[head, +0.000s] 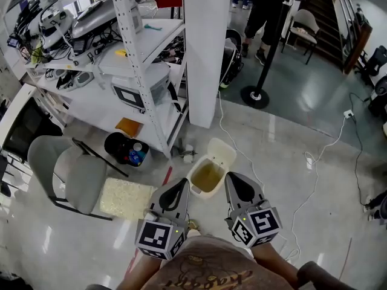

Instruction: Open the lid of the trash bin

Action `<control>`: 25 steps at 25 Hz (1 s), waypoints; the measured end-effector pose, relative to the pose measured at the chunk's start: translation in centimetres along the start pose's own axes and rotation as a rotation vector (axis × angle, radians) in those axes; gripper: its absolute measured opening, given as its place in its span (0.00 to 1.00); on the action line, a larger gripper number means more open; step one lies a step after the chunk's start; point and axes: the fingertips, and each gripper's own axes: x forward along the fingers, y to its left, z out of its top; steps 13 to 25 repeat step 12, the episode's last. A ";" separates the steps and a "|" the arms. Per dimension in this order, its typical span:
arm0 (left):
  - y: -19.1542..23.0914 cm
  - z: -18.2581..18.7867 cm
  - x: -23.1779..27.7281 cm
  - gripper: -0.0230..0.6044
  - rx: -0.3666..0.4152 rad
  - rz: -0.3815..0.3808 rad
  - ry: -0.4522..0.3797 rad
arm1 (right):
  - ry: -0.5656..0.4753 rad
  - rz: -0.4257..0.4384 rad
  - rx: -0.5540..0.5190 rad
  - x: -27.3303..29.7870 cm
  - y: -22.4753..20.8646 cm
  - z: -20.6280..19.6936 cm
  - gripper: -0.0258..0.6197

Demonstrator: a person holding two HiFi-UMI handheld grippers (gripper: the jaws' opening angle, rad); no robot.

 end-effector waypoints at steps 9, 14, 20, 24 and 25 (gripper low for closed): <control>0.3 -0.2 0.9 0.02 -0.007 0.000 0.005 | 0.009 0.001 0.005 0.7 -0.7 -0.3 0.08; 0.5 -0.3 1.4 0.02 -0.003 0.001 0.008 | 0.009 0.005 0.007 1.3 -1.0 -0.5 0.08; 0.5 -0.3 1.4 0.02 -0.003 0.001 0.008 | 0.009 0.005 0.007 1.3 -1.0 -0.5 0.08; 0.5 -0.3 1.4 0.02 -0.003 0.001 0.008 | 0.009 0.005 0.007 1.3 -1.0 -0.5 0.08; 0.5 -0.3 1.4 0.02 -0.003 0.001 0.008 | 0.009 0.005 0.007 1.3 -1.0 -0.5 0.08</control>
